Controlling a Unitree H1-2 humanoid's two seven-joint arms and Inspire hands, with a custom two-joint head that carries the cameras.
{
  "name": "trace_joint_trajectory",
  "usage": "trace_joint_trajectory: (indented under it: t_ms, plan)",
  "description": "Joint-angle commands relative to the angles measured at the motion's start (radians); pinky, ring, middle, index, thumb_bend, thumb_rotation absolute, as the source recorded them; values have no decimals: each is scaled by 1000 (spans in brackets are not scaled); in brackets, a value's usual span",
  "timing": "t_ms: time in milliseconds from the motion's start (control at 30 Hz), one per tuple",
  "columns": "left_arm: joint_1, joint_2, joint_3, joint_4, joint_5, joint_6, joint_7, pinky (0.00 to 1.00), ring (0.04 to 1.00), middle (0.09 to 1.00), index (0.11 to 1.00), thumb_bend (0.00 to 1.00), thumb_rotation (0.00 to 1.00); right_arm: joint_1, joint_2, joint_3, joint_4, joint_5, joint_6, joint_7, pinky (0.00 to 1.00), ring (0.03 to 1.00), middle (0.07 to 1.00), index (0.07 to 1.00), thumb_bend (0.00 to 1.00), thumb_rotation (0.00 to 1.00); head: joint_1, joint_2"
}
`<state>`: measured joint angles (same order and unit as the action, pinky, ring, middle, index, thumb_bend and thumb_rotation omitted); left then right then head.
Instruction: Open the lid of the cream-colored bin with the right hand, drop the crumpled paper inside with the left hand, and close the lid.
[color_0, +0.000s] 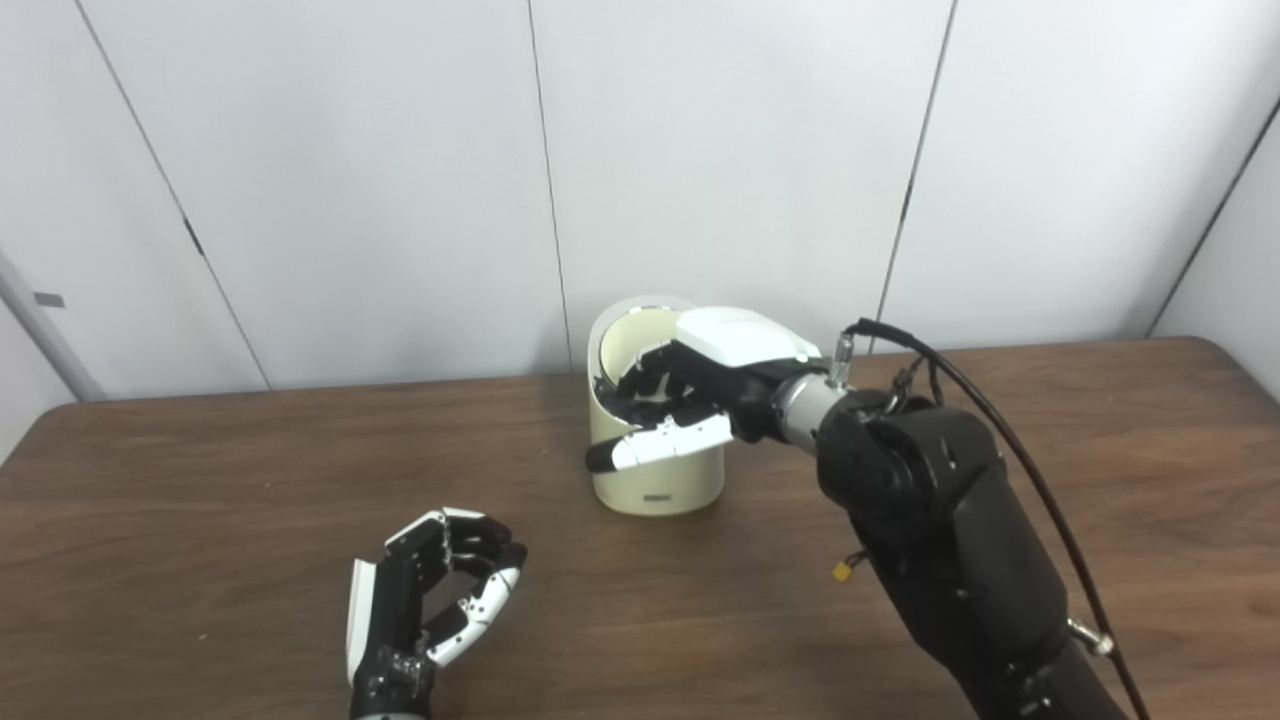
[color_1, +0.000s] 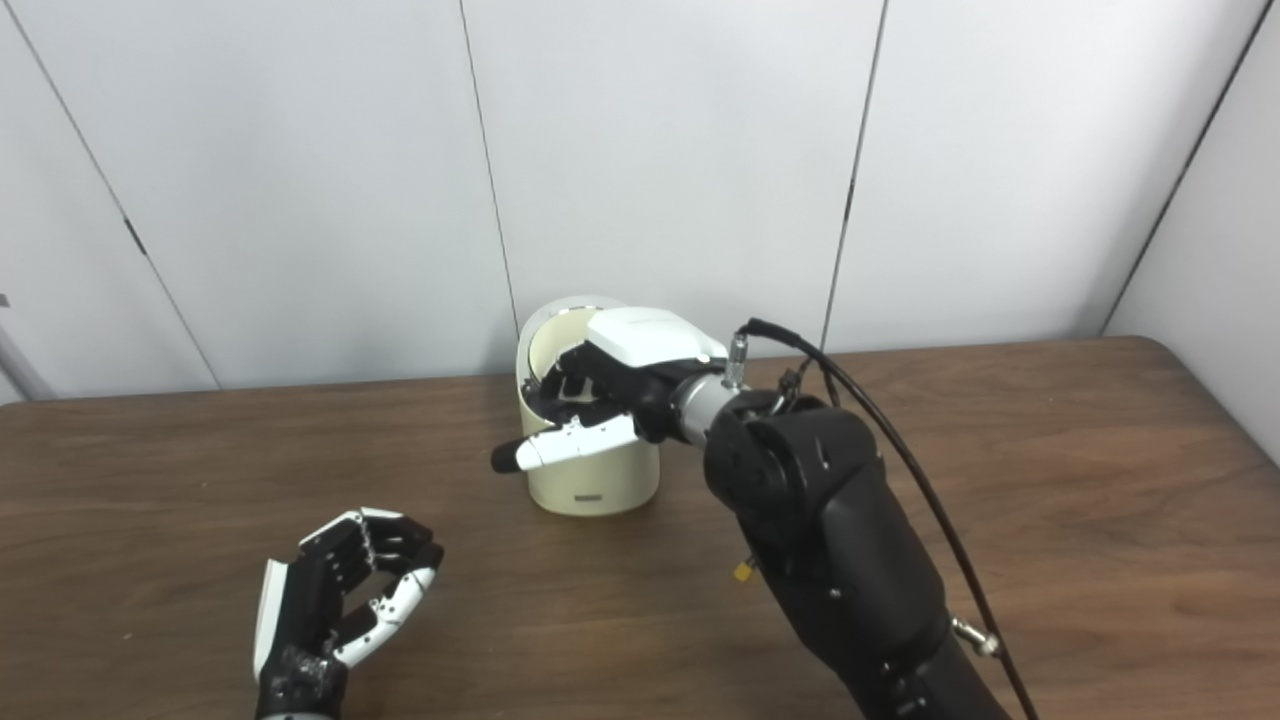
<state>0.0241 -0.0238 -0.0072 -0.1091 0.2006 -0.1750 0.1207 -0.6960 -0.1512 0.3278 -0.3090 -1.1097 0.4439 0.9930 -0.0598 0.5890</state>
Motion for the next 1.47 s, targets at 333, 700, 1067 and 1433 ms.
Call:
trace_joint_trajectory:
  t_ms: [333, 700, 1067, 1433]
  plan:
    - [-27, -3, -3, -20, 15, -10, 7, 459, 526, 556, 490, 483, 68, 16, 6, 1, 56, -5, 25, 131, 619, 718, 748, 745, 881, 913, -2, -2]
    - [-30, 7, 0, -2, 12, -30, 7, 456, 524, 552, 490, 483, 68, 106, 30, -162, -164, 91, 25, 41, 627, 744, 785, 798, 879, 801, 4, -9]
    - [-32, 22, 1, 11, 17, -50, 12, 449, 521, 549, 490, 483, 68, 232, 21, -246, -339, 213, 23, -94, 664, 769, 795, 801, 849, 770, 7, -13]
    - [-29, 38, 11, 9, 15, -59, 8, 453, 519, 547, 490, 482, 68, 527, 51, -426, -327, 628, -162, -459, 656, 773, 807, 805, 723, 659, 16, -13]
